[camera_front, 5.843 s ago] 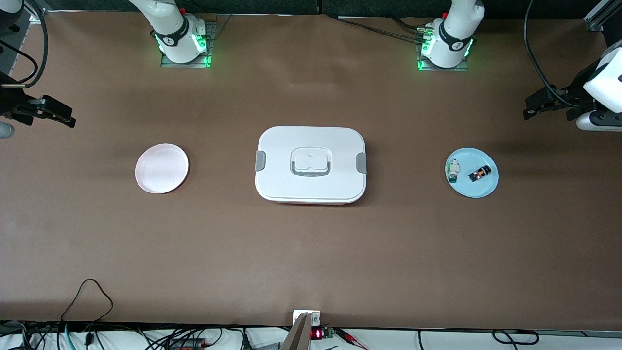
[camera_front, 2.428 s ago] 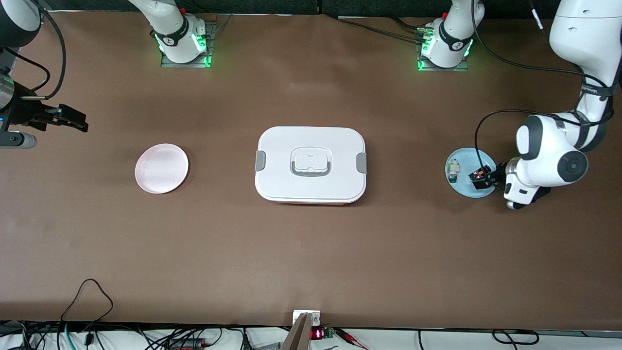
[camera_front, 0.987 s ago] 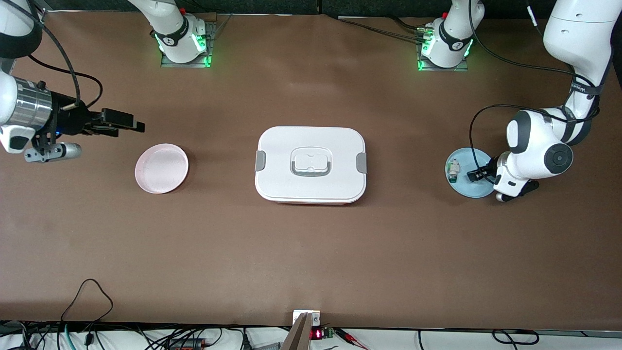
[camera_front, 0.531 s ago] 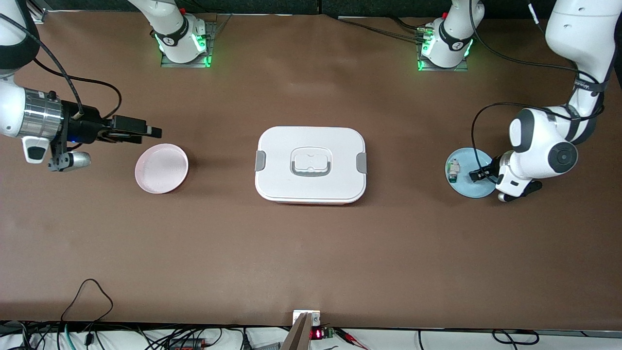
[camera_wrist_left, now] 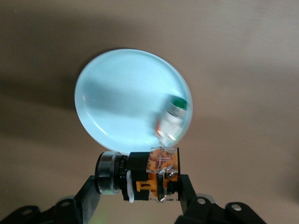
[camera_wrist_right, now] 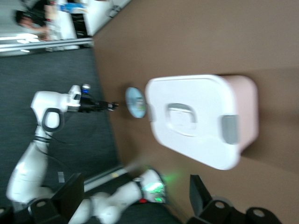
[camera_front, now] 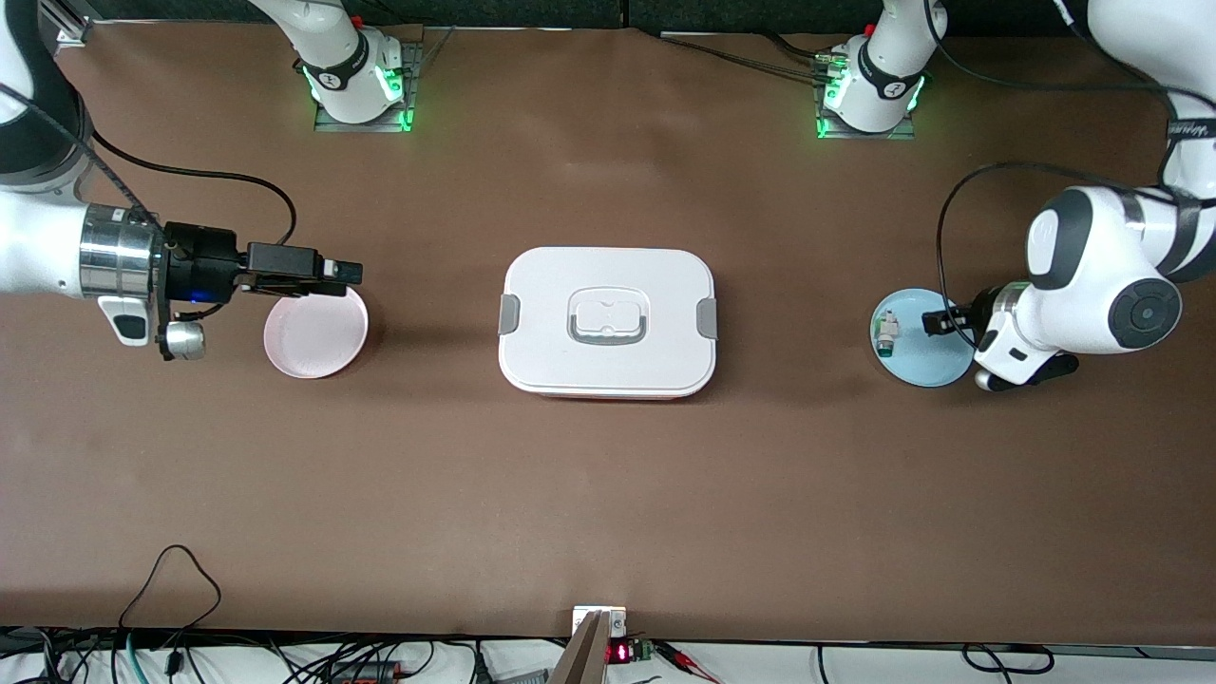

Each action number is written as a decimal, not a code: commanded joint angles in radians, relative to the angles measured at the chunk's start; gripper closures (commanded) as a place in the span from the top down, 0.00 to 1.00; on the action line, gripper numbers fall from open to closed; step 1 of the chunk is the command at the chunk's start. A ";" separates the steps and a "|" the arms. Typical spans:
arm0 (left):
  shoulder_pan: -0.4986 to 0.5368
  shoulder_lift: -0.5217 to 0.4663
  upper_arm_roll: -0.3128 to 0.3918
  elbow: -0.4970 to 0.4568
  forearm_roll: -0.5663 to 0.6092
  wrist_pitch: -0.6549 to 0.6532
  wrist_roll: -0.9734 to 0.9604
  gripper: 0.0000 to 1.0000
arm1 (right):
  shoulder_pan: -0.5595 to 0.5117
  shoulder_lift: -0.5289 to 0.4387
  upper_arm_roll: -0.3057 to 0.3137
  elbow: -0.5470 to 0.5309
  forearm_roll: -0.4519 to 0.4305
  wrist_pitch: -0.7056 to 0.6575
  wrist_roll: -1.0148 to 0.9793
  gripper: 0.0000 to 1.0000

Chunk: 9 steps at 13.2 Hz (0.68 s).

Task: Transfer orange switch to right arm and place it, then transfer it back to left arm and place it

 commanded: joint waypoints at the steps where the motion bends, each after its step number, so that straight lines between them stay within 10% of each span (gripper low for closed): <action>1: 0.000 -0.015 -0.046 0.195 -0.004 -0.203 -0.003 0.11 | 0.015 0.013 0.001 -0.010 0.113 0.009 -0.043 1.00; 9: -0.005 -0.032 -0.274 0.484 -0.336 -0.621 -0.402 0.00 | 0.092 0.035 0.002 -0.033 0.373 0.035 -0.078 1.00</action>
